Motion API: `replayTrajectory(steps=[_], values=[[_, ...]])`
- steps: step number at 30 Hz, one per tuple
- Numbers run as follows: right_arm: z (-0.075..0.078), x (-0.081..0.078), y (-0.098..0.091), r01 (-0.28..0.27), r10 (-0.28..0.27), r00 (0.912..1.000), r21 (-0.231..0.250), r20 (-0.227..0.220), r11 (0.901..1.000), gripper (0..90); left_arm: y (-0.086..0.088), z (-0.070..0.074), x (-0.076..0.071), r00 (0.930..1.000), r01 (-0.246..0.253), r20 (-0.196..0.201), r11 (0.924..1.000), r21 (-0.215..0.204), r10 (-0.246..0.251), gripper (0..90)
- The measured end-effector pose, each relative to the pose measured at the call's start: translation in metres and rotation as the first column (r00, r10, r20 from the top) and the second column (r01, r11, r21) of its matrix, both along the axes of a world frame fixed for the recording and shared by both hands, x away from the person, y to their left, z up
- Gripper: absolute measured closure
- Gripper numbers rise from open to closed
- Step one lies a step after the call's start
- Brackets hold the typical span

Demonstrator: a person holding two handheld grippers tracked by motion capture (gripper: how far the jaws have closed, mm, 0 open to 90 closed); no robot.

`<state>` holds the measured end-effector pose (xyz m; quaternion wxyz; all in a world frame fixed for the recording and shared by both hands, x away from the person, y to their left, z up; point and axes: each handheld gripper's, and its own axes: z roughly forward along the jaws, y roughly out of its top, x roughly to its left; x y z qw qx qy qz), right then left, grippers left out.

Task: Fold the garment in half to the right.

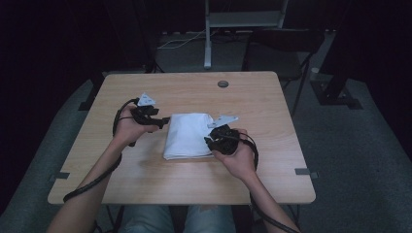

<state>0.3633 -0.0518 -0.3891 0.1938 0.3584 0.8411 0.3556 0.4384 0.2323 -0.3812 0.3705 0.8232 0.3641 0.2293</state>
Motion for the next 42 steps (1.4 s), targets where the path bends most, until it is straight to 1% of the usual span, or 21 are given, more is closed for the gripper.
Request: replayTrajectory(steps=[2, 4, 7, 9, 11, 14, 16, 18, 20, 23, 25, 28, 29, 30, 32, 34, 39, 42], values=[[-0.014, 0.004, -0.003, 0.019, -0.02, 0.9991, -0.031, -0.036, 0.9993, 64.5, 0.001, -0.001, -0.005, 1.0, 0.005, 0.008, 1.0, -0.001, -0.005, 38.8], [-0.023, 0.004, -0.007, 0.035, -0.037, 0.9975, -0.023, -0.061, 0.9991, 63.9, 0.003, -0.003, -0.008, 0.9999, 0.007, 0.01, 1.0, 0.002, -0.007, 38.8], [-0.032, 0.002, -0.012, 0.049, -0.049, 0.9958, -0.001, -0.077, 0.9988, 62.5, 0.005, -0.006, -0.012, 1.0, 0.006, 0.004, 1.0, 0.001, -0.006, 38.0], [-0.032, 0.002, -0.013, 0.049, -0.048, 0.996, 0.004, -0.075, 0.9988, 61.6, 0.006, -0.008, -0.015, 1.0, 0.008, 0.003, 1.0, 0.001, -0.008, 38.0], [-0.03, 0.0, -0.015, 0.049, -0.048, 0.9964, 0.006, -0.07, 0.9988, 61.5, 0.005, -0.01, -0.021, 0.9999, 0.015, 0.0, 0.9999, -0.001, -0.015, 38.0], [-0.026, -0.004, -0.019, 0.052, -0.051, 0.9968, 0.016, -0.062, 0.9985, 60.6, 0.003, -0.015, -0.031, 0.9993, 0.037, -0.005, 0.9993, -0.01, -0.037, 37.9], [-0.026, -0.006, -0.021, 0.053, -0.052, 0.9964, 0.014, -0.067, 0.9985, 60.1, 0.001, -0.02, -0.036, 0.9987, 0.05, -0.007, 0.9988, -0.004, -0.05, 38.0], [-0.03, -0.009, -0.022, 0.051, -0.05, 0.9958, 0.007, -0.077, 0.9987, 60.0, 0.0, -0.024, -0.041, 0.9984, 0.056, -0.006, 0.9984, 0.004, -0.056, 38.0], [-0.035, -0.01, -0.023, 0.051, -0.05, 0.995, 0.014, -0.087, 0.9986, 60.0, -0.002, -0.028, -0.045, 0.998, 0.062, -0.009, 0.998, 0.002, -0.062, 37.9], [-0.04, -0.011, -0.023, 0.051, -0.049, 0.994, 0.017, -0.098, 0.9986, 60.0, -0.006, -0.032, -0.051, 0.9969, 0.078, -0.011, 0.9969, 0.011, -0.078, 37.8], [-0.043, -0.011, -0.021, 0.048, -0.046, 0.9933, 0.017, -0.106, 0.9987, 60.0, -0.01, -0.034, -0.054, 0.9958, 0.091, -0.009, 0.9955, 0.025, -0.091, 37.9], [-0.046, -0.011, -0.019, 0.051, -0.049, 0.9931, 0.016, -0.107, 0.9986, 60.2, -0.015, -0.037, -0.055, 0.9955, 0.094, -0.006, 0.9941, 0.053, -0.094, 37.8], [-0.046, -0.01, -0.018, 0.051, -0.049, 0.993, 0.015, -0.107, 0.9986, 60.2, -0.016, -0.038, -0.054, 0.9957, 0.093, -0.007, 0.9941, 0.056, -0.092, 37.9], [-0.046, -0.01, -0.018, 0.052, -0.05, 0.9931, 0.016, -0.106, 0.9985, 60.2, -0.017, -0.039, -0.053, 0.9956, 0.093, -0.011, 0.9939, 0.059, -0.093, 37.8], [-0.046, -0.009, -0.018, 0.054, -0.052, 0.9928, 0.016, -0.108, 0.9984, 60.2, -0.017, -0.042, -0.052, 0.9959, 0.09, -0.007, 0.9928, 0.079, -0.09, 37.8], [-0.046, -0.008, -0.016, 0.054, -0.052, 0.993, 0.014, -0.106, 0.9984, 60.3, -0.017, -0.044, -0.051, 0.9963, 0.086, -0.011, 0.9925, 0.087, -0.085, 37.8], [-0.046, -0.004, -0.012, 0.053, -0.052, 0.9932, 0.008, -0.104, 0.9986, 60.3, -0.015, -0.048, -0.047, 0.9981, 0.062, -0.011, 0.9936, 0.094, -0.061, 37.8], [-0.046, -0.002, -0.01, 0.055, -0.054, 0.9932, 0.008, -0.103, 0.9985, 60.2, -0.014, -0.048, -0.045, 0.9983, 0.057, -0.012, 0.994, 0.093, -0.056, 37.9]])
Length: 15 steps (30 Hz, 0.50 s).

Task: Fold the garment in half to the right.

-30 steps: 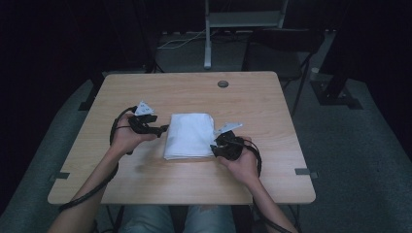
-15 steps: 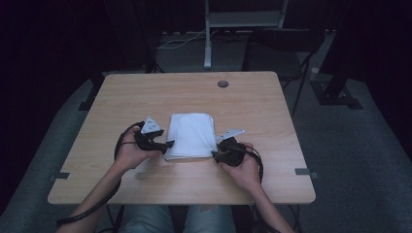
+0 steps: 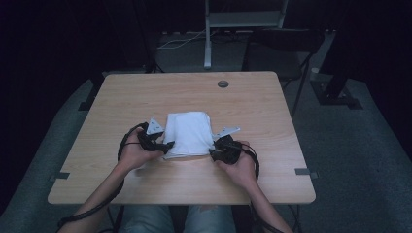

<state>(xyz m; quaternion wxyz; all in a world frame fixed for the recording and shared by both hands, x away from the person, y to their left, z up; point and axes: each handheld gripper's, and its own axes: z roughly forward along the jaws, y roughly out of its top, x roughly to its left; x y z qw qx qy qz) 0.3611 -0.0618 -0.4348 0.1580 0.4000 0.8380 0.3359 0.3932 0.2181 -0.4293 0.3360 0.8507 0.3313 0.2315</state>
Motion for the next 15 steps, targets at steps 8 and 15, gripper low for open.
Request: replayTrajectory(steps=[8, 15], values=[[0.0001, 0.006, 0.0023, 0.005, -0.005, 1.0, -0.001, 0.001, 1.0, 58.4, 0.0044, -0.001, 0.0034, 0.9998, -0.019, 0.006, 0.9998, -0.011, 0.019, 37.8], [-0.0008, 0.0074, 0.002, 0.01, -0.01, 0.9999, 0.001, 0.013, 1.0, 52.4, 0.0094, 0.0012, 0.0019, 0.9997, -0.019, 0.012, 0.9995, -0.023, 0.019, 36.3]])
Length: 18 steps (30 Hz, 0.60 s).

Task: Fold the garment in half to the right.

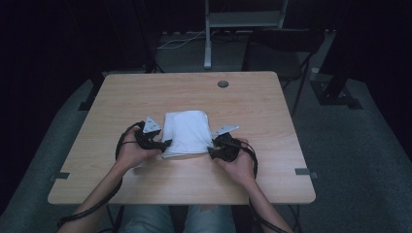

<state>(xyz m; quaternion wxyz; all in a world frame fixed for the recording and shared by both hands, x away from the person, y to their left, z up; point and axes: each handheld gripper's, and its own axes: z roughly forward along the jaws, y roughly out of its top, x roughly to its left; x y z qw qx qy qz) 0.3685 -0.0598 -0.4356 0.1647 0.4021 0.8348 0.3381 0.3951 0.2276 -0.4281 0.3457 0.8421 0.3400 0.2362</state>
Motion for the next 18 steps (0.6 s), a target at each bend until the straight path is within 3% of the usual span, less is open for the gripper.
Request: replayTrajectory(steps=[9, 18], values=[[0.004, -0.005, -0.01, 0.016, -0.016, 0.9997, 0.035, 0.019, 0.9992, 41.2, 0.007, 0.006, -0.008, 1.0, 0.003, 0.007, 0.9994, -0.035, -0.002, 32.2], [0.011, -0.009, -0.021, 0.028, -0.031, 0.999, 0.062, 0.033, 0.9977, 35.7, 0.028, 0.011, -0.02, 0.9993, -0.012, 0.036, 0.9989, -0.045, 0.013, 31.5]])
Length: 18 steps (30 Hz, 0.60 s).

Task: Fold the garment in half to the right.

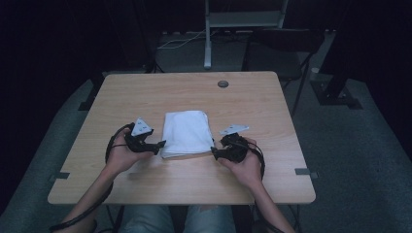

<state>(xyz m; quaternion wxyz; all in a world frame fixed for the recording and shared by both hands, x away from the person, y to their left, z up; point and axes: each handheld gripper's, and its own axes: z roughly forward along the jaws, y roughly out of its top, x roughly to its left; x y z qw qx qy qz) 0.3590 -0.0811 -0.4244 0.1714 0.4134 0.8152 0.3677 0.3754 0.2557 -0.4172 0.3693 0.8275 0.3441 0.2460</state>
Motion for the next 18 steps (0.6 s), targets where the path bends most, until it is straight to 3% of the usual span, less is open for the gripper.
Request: replayTrajectory(steps=[18], values=[[0.002, -0.005, -0.015, 0.034, -0.034, 0.9994, 0.014, -0.001, 0.9993, 29.9, 0.044, 0.002, -0.027, 0.9977, -0.056, 0.035, 0.9962, -0.067, 0.058, 31.2]])
